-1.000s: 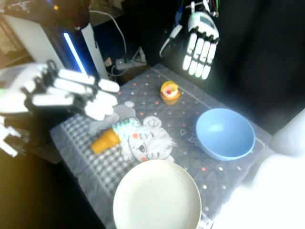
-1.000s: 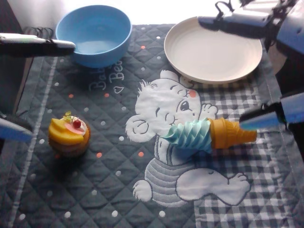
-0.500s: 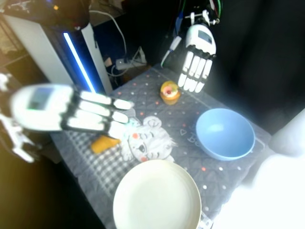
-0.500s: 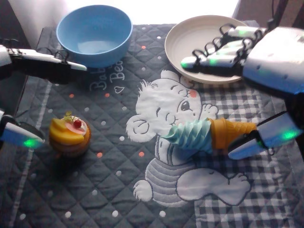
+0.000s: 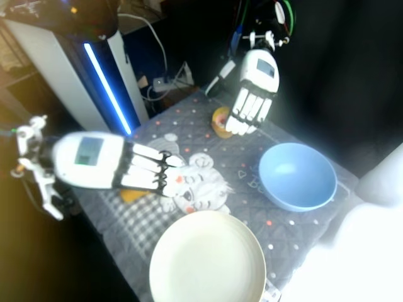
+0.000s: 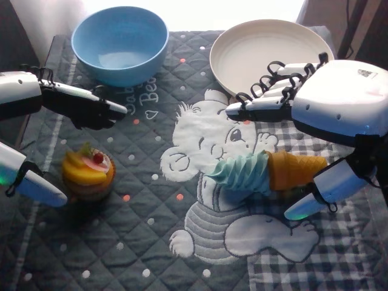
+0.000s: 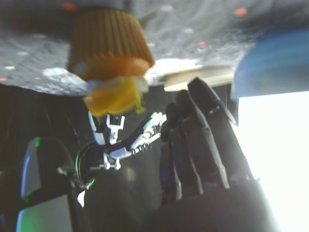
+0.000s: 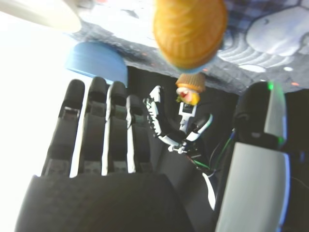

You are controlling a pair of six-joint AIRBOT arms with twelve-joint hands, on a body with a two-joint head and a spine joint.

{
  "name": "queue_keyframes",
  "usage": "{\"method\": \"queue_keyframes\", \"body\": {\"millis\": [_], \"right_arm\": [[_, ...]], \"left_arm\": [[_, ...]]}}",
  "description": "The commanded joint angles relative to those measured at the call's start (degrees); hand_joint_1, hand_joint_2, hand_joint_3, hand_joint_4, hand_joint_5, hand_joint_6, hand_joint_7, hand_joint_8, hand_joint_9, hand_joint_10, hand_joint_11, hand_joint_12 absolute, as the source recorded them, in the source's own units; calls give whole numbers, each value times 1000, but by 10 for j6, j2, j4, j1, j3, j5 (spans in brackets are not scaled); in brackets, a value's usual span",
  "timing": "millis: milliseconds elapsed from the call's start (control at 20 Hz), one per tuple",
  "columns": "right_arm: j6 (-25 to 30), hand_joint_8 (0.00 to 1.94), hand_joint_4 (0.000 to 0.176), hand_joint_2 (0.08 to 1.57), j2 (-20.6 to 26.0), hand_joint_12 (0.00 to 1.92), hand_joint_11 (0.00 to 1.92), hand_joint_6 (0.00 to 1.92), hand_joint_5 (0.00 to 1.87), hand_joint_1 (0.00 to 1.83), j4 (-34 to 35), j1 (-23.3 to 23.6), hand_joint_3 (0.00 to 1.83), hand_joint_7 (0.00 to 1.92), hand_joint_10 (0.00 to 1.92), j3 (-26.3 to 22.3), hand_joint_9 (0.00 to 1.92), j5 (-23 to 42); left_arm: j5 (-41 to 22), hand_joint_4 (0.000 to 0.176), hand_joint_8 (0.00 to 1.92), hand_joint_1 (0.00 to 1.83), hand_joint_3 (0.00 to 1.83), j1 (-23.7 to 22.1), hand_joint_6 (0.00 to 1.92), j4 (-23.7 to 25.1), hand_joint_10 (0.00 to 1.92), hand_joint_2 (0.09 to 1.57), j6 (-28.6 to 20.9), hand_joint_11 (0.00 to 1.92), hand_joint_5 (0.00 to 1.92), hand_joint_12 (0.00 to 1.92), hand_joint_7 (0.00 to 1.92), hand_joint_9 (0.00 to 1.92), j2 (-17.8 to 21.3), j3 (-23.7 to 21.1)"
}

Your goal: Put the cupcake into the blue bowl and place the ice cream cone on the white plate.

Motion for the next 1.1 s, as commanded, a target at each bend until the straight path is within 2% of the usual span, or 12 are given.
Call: {"method": "queue_keyframes", "body": {"millis": [0, 200, 300, 400, 550, 600, 700, 950, 1050], "right_arm": [[13, 0, 0, 655, -3, 706, 216, 0, 361, 794, 7, 5, 1, 501, 1, 4, 504, 56], [28, 0, 0, 698, -15, 717, 231, 0, 354, 777, 1, 5, 16, 509, 4, 14, 522, 43], [28, 0, 0, 702, -18, 505, 324, 0, 391, 768, 1, 5, 2, 495, 0, 15, 533, 35], [28, 5, 0, 701, -21, 494, 332, 1, 400, 759, 1, 5, 3, 508, 3, 17, 539, 31], [28, 13, 0, 710, -31, 489, 346, 12, 436, 786, 1, 5, 6, 545, 7, 25, 553, 21], [28, 3, 0, 749, -34, 514, 345, 2, 429, 801, 1, 5, 2, 555, 3, 27, 557, 17], [28, 1, 0, 752, -39, 498, 407, 0, 414, 801, 1, 5, 0, 597, 7, 31, 633, 10], [28, 7, 0, 780, -47, 436, 428, 0, 409, 830, 2, 5, 3, 676, 4, 35, 682, 1], [28, 5, 0, 805, -50, 475, 571, 0, 427, 842, 2, 5, 0, 762, 19, 38, 821, -1]], "left_arm": [[-46, 0, 1, 909, 0, -8, 0, -23, 2, 763, -6, 376, 477, 884, 656, 706, -6, 2], [-38, 0, 0, 894, 0, -8, 1, -20, 0, 763, -10, 372, 480, 952, 636, 712, -12, 7], [-30, 0, 0, 932, 0, -8, 1, -13, 1, 759, -15, 340, 492, 1004, 611, 679, -18, 10], [-24, 0, 3, 932, 0, -8, 3, -2, 6, 760, -25, 332, 500, 1013, 618, 689, -24, 14], [-11, 0, 1, 950, 0, -9, 0, 21, 1, 751, -48, 347, 516, 956, 638, 694, -36, 25], [-9, 0, 1, 943, 0, -9, 0, 25, 1, 756, -51, 333, 502, 830, 629, 667, -38, 27], [-6, 0, 2, 906, 0, -9, 1, 25, 0, 763, -52, 354, 498, 755, 632, 663, -39, 28], [-3, 0, 0, 943, 0, -8, 0, 31, 1, 758, -59, 400, 532, 678, 647, 665, -40, 28], [-3, 0, 7, 958, 3, -8, 8, 32, 9, 769, -59, 431, 559, 669, 672, 693, -40, 28]]}}
